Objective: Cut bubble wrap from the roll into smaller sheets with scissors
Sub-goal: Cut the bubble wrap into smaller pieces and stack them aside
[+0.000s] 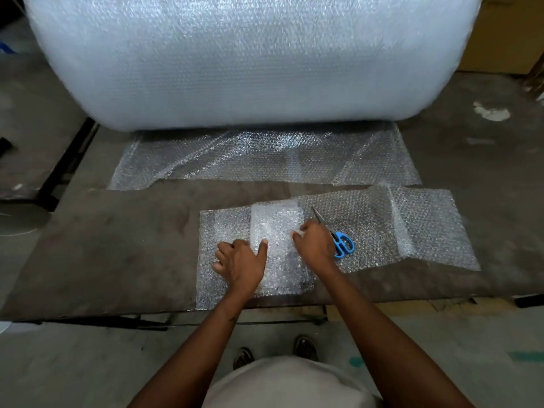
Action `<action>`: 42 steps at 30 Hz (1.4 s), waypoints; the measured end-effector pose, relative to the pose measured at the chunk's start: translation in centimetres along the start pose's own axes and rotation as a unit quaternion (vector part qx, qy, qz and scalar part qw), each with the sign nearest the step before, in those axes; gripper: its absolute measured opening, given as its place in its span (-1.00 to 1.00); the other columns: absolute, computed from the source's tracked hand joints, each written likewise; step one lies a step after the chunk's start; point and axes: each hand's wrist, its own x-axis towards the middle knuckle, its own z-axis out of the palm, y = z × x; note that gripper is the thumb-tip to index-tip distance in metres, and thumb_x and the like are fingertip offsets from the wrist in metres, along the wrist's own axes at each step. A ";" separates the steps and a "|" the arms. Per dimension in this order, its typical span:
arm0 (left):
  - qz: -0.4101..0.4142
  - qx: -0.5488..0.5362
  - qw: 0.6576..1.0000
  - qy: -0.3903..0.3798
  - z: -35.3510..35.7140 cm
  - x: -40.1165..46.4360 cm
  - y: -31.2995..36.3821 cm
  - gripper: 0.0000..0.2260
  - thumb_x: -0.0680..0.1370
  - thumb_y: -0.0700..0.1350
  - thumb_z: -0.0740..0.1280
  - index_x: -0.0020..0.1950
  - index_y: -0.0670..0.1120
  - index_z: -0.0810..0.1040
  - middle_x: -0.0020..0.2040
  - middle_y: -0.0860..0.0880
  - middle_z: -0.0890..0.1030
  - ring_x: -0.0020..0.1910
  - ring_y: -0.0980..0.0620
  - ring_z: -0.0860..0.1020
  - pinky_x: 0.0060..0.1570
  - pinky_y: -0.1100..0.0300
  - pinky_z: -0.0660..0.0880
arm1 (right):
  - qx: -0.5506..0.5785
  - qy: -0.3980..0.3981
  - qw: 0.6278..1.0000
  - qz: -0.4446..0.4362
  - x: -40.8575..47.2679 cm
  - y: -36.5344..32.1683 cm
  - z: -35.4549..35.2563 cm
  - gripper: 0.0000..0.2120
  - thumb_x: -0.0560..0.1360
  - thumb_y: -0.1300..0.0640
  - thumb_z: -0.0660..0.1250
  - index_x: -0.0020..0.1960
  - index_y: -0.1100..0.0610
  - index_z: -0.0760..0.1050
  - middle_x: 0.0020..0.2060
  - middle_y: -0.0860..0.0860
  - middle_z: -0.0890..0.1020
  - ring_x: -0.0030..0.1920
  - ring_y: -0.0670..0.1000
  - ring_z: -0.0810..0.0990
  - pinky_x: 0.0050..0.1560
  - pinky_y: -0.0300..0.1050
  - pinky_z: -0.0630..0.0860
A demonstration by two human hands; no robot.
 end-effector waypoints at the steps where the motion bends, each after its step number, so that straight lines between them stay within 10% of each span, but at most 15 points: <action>1: -0.004 0.014 1.000 -0.015 0.0 0.3 -0.3 -0.39 0.56 0.46 0.30 0.32 0.00 0.60 0.35 -0.13 0.39 0.38 -0.19 0.37 0.35 -0.16 0.29 | -0.015 0.001 1.000 0.000 -0.2 0.0 0.1 -0.61 0.57 -0.06 0.50 0.27 0.14 0.53 0.14 0.11 0.63 0.09 0.12 0.66 0.04 0.02 0.63; 7: 0.095 -0.229 0.964 -0.093 -0.7 2.1 -0.6 -0.72 0.60 0.17 0.48 0.07 -0.03 0.58 0.07 -0.04 0.60 0.02 -0.04 0.60 0.01 0.05 0.52 | -0.034 0.067 0.993 -0.089 -0.3 -2.6 0.0 -0.46 0.62 -0.11 0.39 0.48 0.09 0.33 0.34 0.18 0.46 0.32 0.18 0.47 0.35 0.09 0.42; 10: 0.089 -0.426 0.875 -0.213 -3.2 2.1 -0.1 -0.84 0.67 -0.06 0.44 0.04 -0.06 0.50 -0.10 0.01 0.63 -0.16 0.07 0.58 -0.16 0.11 0.54 | 0.025 0.013 0.999 -0.018 1.2 -4.6 -1.2 -0.31 0.59 -0.36 0.29 0.52 0.07 0.32 0.45 0.20 0.45 0.48 0.24 0.40 0.50 0.25 0.25; 16: -0.039 -0.638 0.722 -0.264 -6.2 2.4 -1.3 -0.63 0.64 -0.27 0.43 0.43 -0.15 0.47 0.29 -0.25 0.69 0.10 -0.21 0.71 0.05 -0.18 0.69 | 0.226 -0.223 0.944 0.089 1.6 -6.2 -3.5 0.16 0.33 -0.73 0.18 0.63 0.07 0.35 0.60 0.16 0.40 0.54 0.25 0.43 0.51 0.25 0.33; 21: 0.015 -0.585 0.781 -0.219 -6.8 3.0 -3.5 -0.39 0.59 -0.27 0.51 0.46 0.17 0.29 0.43 -0.19 0.59 0.17 -0.16 0.72 0.11 -0.27 0.69 | 0.447 -0.284 0.842 0.103 0.6 -7.1 -1.9 -0.20 0.44 -0.35 0.55 0.52 0.07 0.48 0.49 0.09 0.55 0.45 0.18 0.55 0.33 0.10 0.53; 26: 0.145 -0.440 0.870 -0.170 -9.3 3.4 -5.7 -0.38 0.64 0.09 0.49 0.60 0.35 0.25 0.68 0.13 0.23 0.63 -0.02 0.31 0.47 -0.16 0.47 | 0.458 -0.271 0.845 0.053 1.2 -8.7 1.8 -0.57 0.58 0.21 0.52 0.41 0.14 0.51 0.20 0.14 0.74 0.17 0.22 0.73 0.12 0.14 0.66; 30: 0.130 -0.419 0.893 -0.103 -10.7 5.2 -8.7 -0.74 0.74 0.01 0.32 0.43 0.08 0.56 0.46 0.09 0.55 0.40 0.22 0.53 0.52 -0.18 0.45 | 0.421 -0.289 0.860 0.021 1.1 -11.3 5.0 -0.56 0.63 0.22 0.46 0.47 0.10 0.48 0.24 0.16 0.71 0.02 0.12 0.73 -0.17 -0.06 0.65; 34: 0.136 -0.421 0.893 -0.082 -12.2 7.7 -13.7 -0.58 0.66 -0.10 0.47 0.52 0.05 0.54 0.52 0.16 0.54 0.51 0.20 0.47 0.47 -0.09 0.53 | 0.383 -0.218 0.897 0.009 -0.4 -14.7 8.7 -0.52 0.58 0.14 0.54 0.44 0.05 0.48 0.21 0.11 0.71 0.03 0.11 0.75 -0.28 -0.09 0.62; 38: 0.173 -0.390 0.901 -0.083 -14.5 11.1 -19.0 -0.27 0.60 -0.20 0.54 0.70 0.00 0.30 0.65 0.12 0.37 0.58 0.27 0.37 0.49 0.20 0.45 | 0.348 -0.199 0.915 -0.032 -2.3 -19.9 12.3 -0.23 0.54 -0.08 0.56 0.60 -0.03 0.22 0.36 0.06 0.61 0.20 0.07 0.68 0.11 0.16 0.71; 42: 0.189 -0.328 0.917 -0.125 -16.9 15.9 -24.3 -0.08 0.52 0.05 0.61 0.75 0.13 0.14 0.66 0.25 0.28 0.61 0.28 0.31 0.55 -0.02 0.42 | 0.260 -0.185 0.940 -0.125 -5.1 -24.3 16.3 0.00 0.45 0.04 0.65 0.66 -0.24 0.08 0.60 0.07 0.31 0.52 0.08 0.38 0.45 0.10 0.47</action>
